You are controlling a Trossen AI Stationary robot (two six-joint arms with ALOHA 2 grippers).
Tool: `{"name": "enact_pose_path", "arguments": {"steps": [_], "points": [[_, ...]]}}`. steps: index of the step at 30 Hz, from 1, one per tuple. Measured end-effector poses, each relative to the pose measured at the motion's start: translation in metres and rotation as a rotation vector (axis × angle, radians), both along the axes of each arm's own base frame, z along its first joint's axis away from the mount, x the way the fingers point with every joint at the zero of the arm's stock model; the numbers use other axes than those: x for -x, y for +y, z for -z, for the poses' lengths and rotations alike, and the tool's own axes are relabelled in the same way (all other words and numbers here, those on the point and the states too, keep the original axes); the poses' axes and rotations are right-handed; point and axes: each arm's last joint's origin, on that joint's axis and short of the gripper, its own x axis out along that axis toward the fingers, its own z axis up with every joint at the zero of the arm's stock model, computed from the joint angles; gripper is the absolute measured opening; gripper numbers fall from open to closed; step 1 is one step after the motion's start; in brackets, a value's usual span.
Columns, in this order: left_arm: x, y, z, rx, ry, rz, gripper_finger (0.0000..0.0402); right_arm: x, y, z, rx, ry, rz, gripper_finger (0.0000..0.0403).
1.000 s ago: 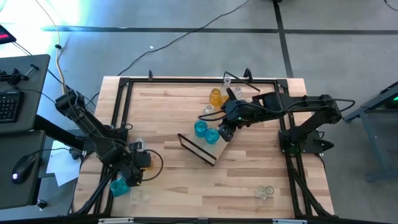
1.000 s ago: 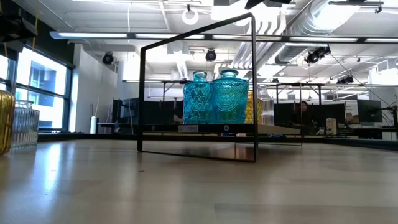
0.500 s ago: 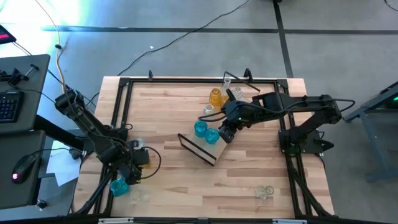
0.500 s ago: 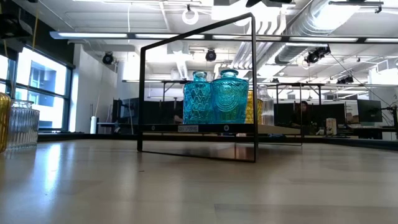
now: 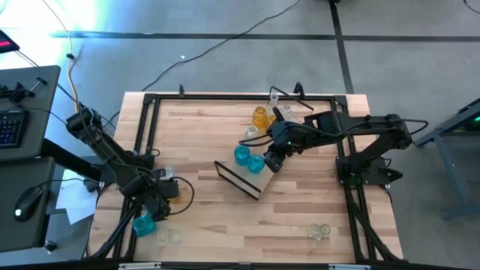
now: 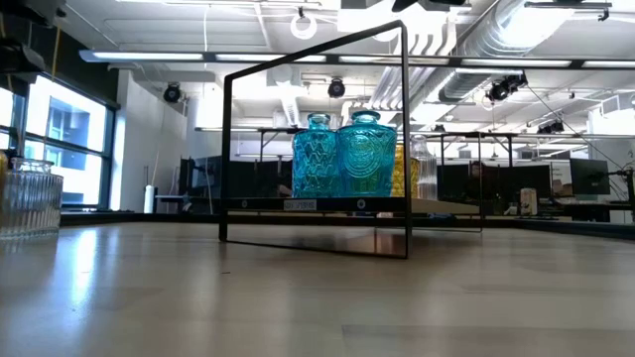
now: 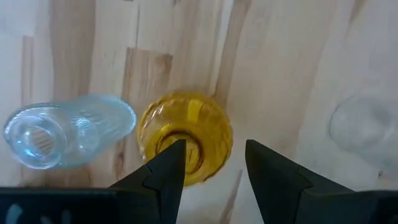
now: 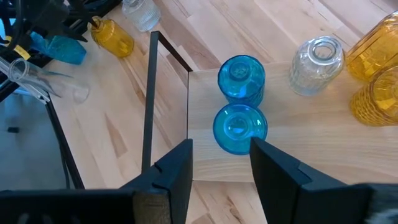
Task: Sort vases onto shelf
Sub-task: Put the yellow vase on the shelf and align with the other yellow vase
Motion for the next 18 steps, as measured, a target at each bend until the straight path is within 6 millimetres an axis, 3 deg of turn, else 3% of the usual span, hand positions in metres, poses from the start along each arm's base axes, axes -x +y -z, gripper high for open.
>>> {"name": "enact_pose_path", "arguments": {"steps": [18], "points": [[-0.007,-0.003,0.01,0.054,-0.079,-0.022,0.0158,0.0,0.0,0.0,0.025,0.003,-0.032,0.014]]}}
